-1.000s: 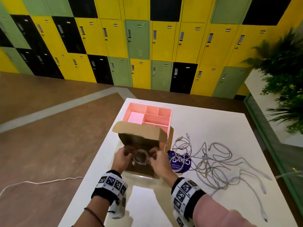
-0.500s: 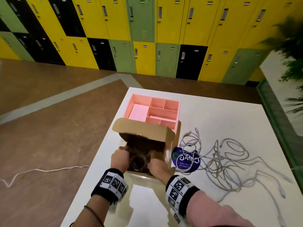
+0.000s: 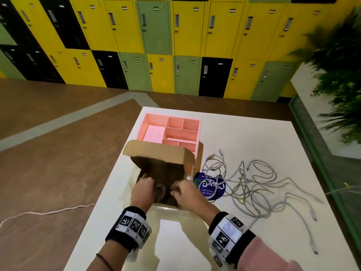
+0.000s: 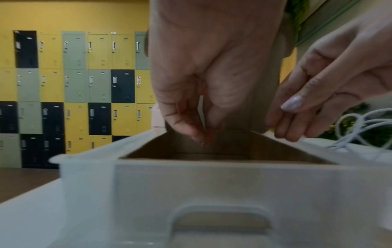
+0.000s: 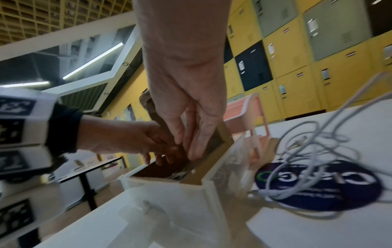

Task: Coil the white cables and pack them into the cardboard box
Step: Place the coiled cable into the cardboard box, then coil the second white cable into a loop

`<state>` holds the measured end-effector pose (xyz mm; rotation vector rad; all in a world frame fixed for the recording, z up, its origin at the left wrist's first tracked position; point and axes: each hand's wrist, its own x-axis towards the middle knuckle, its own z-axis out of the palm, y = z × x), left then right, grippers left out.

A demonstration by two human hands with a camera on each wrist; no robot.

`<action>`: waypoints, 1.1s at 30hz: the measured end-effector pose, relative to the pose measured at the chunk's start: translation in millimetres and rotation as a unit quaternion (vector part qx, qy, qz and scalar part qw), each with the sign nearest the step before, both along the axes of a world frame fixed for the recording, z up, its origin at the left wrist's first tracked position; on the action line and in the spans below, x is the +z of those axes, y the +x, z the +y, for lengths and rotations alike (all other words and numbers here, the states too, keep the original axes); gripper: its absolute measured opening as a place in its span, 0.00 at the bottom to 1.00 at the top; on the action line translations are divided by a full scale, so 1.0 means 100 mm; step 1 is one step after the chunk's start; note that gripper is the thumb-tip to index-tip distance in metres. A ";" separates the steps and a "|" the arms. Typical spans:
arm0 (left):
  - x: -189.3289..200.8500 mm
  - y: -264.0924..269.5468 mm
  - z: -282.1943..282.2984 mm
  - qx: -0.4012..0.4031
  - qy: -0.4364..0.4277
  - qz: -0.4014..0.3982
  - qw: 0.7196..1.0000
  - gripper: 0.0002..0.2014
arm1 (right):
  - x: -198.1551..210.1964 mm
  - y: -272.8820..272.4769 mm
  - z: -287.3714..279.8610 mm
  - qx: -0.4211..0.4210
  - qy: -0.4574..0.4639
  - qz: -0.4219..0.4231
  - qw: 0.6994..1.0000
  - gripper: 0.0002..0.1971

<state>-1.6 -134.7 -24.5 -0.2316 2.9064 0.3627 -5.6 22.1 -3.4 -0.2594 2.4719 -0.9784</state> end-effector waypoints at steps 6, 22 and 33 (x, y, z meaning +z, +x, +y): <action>0.05 0.21 0.48 -0.076 0.081 0.082 0.990 0.11 | 0.15 0.10 0.69 -0.050 -0.030 0.053 0.997 0.08; -0.21 -0.01 1.60 -0.174 0.155 0.034 0.972 0.18 | -0.04 0.08 1.55 -0.153 0.132 0.174 0.964 0.18; -0.07 -0.19 1.71 -0.196 0.158 0.170 0.953 0.06 | 0.09 -0.12 1.54 -0.150 0.156 0.205 0.955 0.09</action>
